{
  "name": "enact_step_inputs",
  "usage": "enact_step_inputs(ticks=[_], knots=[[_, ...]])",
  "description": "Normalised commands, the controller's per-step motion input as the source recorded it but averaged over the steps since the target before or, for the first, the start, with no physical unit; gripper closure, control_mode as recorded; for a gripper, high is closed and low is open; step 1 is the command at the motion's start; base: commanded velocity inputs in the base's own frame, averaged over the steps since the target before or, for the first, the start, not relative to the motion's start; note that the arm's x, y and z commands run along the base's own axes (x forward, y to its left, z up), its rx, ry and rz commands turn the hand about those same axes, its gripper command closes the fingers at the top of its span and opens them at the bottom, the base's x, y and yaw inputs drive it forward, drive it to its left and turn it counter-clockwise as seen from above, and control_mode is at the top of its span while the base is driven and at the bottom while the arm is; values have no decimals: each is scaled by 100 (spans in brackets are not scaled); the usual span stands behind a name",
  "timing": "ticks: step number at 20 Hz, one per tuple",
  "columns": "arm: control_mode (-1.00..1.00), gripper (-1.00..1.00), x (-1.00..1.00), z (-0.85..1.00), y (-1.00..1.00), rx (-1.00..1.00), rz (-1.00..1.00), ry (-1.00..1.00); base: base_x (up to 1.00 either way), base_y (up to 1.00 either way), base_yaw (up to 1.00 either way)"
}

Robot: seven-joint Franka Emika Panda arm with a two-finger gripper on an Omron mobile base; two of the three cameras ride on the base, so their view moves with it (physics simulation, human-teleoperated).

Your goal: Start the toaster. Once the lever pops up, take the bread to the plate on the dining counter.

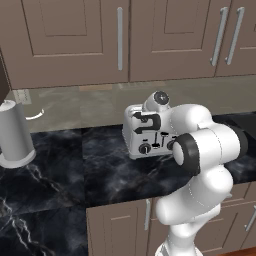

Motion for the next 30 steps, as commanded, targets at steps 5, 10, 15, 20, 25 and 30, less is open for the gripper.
enact_step_inputs(ticks=[5, 10, 15, 20, 25, 30], knots=[[-100, -100, 0, 0, 0, 0, 0, 0, 0, 0, 0], [-100, -100, 0, 0, 0, 0, 0, 0, 0, 0, 0], [-100, -100, 0, 0, 0, 0, 0, 0, 0, 0, 0], [-100, -100, 0, 0, 0, 0, 0, 0, 0, 0, 0], [-100, -100, 0, 0, 0, 0, 0, 0, 0, 0, 0], [-100, -100, 0, 0, 0, 0, 0, 0, 0, 0, 0]])
